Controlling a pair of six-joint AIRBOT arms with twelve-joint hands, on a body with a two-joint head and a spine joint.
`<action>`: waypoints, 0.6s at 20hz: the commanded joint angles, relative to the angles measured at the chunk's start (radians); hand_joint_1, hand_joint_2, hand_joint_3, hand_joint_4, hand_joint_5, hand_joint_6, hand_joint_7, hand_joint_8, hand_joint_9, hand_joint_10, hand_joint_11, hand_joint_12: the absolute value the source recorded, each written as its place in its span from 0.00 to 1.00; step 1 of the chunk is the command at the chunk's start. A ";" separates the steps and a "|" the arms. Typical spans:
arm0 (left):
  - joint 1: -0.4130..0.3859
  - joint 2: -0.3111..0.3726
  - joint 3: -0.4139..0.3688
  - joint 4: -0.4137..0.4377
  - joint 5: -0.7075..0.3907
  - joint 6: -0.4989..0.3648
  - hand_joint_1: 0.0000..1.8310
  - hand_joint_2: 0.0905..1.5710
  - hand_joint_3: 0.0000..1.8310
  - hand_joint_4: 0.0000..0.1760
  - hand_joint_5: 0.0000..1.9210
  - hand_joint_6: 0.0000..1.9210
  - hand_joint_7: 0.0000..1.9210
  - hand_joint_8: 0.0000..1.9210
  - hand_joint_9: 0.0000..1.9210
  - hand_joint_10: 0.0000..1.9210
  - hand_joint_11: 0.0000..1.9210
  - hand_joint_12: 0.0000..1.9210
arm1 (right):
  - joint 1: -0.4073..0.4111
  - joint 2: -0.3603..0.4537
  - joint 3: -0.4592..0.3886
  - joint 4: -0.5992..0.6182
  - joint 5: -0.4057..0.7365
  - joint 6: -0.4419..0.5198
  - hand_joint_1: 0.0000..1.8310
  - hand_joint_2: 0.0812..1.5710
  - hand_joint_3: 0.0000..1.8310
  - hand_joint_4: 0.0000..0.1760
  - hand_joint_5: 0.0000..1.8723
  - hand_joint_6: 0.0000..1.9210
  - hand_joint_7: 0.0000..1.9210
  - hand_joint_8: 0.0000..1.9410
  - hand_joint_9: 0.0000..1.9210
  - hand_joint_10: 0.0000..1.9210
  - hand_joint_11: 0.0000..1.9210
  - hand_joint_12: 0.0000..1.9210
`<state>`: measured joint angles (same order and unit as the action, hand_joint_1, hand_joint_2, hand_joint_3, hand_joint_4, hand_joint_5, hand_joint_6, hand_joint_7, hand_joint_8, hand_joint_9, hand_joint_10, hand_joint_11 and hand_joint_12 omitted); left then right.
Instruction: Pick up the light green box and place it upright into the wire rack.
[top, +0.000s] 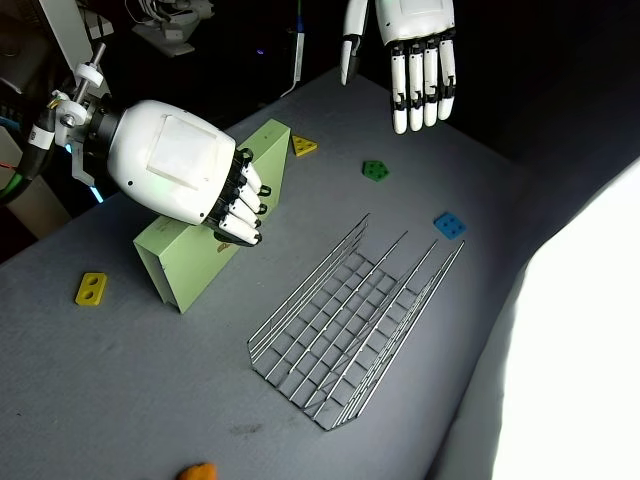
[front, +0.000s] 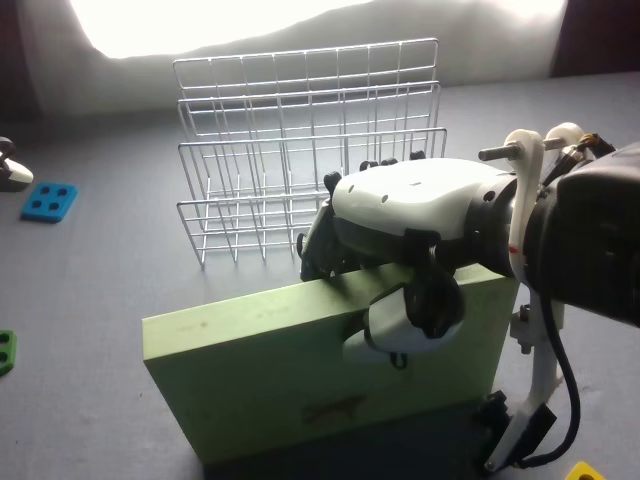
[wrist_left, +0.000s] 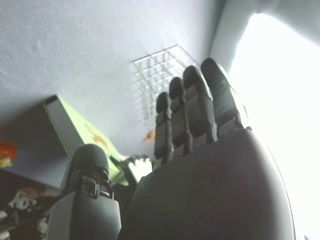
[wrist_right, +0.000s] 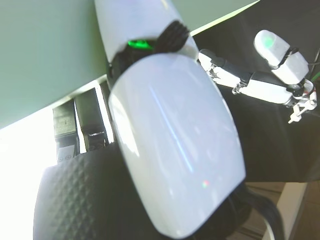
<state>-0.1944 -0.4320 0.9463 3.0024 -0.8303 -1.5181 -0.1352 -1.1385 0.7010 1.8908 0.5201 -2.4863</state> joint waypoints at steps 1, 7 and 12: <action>-0.008 0.001 -0.001 0.010 0.084 0.004 0.08 0.79 0.00 0.03 0.12 0.00 0.14 0.00 0.13 0.00 0.00 0.29 | 0.015 0.005 -0.001 -0.045 -0.021 0.005 0.69 0.69 0.00 0.00 0.60 0.32 0.47 0.66 0.38 0.76 0.26 0.96; -0.008 0.001 -0.001 0.010 0.084 0.004 0.10 0.78 0.00 0.04 0.12 0.00 0.14 0.00 0.12 0.00 0.00 0.30 | 0.132 0.076 -0.051 -0.045 0.002 -0.045 0.74 0.73 0.00 0.00 0.52 0.42 0.45 0.64 0.38 0.80 0.26 0.95; -0.008 0.001 -0.001 0.010 0.084 0.004 0.08 0.79 0.00 0.01 0.12 0.00 0.14 0.00 0.12 0.00 0.00 0.29 | 0.233 0.108 -0.064 -0.051 -0.022 -0.107 0.68 0.69 0.00 0.00 0.58 0.37 0.50 0.63 0.42 0.71 0.28 0.92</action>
<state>-0.1944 -0.4320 0.9463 3.0024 -0.8303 -1.5181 0.0906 -1.0363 0.6403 1.8755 0.5312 -2.5958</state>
